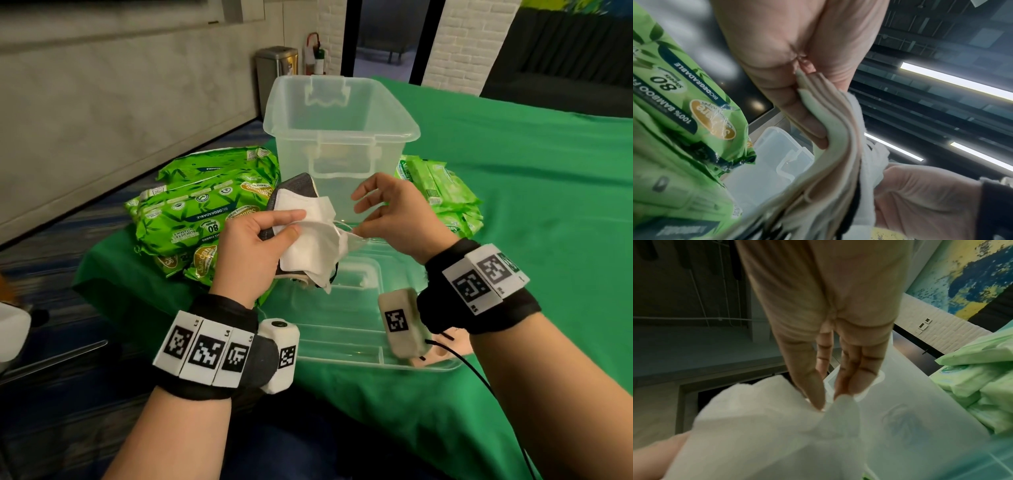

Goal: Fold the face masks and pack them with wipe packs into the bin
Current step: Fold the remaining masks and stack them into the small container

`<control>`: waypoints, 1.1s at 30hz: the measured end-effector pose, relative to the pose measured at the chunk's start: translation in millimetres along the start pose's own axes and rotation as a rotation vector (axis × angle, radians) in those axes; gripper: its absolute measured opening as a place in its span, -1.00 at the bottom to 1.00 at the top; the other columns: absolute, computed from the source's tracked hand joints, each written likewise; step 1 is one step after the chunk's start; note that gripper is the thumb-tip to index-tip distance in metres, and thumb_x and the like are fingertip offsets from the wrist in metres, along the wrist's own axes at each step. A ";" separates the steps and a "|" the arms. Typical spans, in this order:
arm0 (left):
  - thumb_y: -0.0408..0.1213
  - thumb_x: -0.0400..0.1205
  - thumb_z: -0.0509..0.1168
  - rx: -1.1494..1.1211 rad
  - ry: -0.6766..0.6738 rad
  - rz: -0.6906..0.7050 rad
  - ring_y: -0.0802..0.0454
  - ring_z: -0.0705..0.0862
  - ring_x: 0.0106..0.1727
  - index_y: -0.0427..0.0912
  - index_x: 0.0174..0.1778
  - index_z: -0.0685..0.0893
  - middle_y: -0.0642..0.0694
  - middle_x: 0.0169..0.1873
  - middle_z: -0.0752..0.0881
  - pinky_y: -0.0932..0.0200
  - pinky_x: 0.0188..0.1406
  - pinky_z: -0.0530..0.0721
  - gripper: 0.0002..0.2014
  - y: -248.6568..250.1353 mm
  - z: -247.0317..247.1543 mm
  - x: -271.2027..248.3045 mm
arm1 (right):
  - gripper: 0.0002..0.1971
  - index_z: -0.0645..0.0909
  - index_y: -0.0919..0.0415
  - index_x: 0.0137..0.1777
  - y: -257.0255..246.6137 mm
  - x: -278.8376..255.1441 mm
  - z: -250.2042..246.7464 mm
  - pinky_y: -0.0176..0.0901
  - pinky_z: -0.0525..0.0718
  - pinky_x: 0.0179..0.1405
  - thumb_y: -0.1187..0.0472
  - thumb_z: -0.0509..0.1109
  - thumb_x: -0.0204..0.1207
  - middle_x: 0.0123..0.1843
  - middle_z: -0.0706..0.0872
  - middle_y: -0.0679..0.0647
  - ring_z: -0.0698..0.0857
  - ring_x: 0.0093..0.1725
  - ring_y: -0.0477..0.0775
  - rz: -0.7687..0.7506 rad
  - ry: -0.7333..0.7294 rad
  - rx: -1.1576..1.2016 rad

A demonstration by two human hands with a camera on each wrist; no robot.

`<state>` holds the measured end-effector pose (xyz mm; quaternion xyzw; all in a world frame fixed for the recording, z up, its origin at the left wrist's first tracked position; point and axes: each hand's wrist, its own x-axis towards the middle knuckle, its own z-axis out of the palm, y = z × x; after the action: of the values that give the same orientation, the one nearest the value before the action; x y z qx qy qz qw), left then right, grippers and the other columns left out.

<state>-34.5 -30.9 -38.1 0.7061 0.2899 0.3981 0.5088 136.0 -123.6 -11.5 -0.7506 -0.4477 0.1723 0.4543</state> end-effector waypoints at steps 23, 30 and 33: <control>-0.38 0.49 0.45 -0.008 -0.004 0.028 0.20 0.68 -0.20 0.14 -0.22 0.73 0.20 -0.25 0.74 0.21 -0.04 0.63 -0.76 -1.8 5.2 0.1 | -0.78 0.66 0.05 -0.11 -13.9 -10.6 0.0 -0.18 0.55 -0.04 0.28 0.58 0.30 -0.13 0.70 0.03 0.59 -0.13 -0.02 -0.104 -0.219 -0.096; -0.33 0.55 0.39 -0.089 0.037 -0.024 0.24 0.71 -0.10 0.03 -0.16 0.77 0.17 -0.21 0.77 0.27 0.06 0.60 -0.86 -2.4 -0.6 1.1 | -0.73 0.49 0.10 -0.44 -3.9 -2.0 -8.5 -0.12 0.49 -0.33 0.28 0.55 0.29 -0.38 0.59 0.09 0.50 -0.40 0.03 0.013 0.221 0.048; -0.16 0.62 0.31 -0.150 0.026 -0.102 0.07 0.72 0.02 0.05 -0.23 0.81 0.06 -0.17 0.80 0.03 0.19 0.62 -0.82 -2.5 3.4 0.4 | -0.68 0.34 -0.01 -0.47 -13.1 -4.1 -11.4 -0.20 0.39 -0.37 0.26 0.46 0.26 -0.46 0.46 -0.06 0.39 -0.43 -0.09 -0.179 0.608 0.094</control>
<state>-31.4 -31.4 -40.9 0.6450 0.3014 0.4013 0.5763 134.7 -130.5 4.9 -0.7035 -0.3471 -0.0802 0.6149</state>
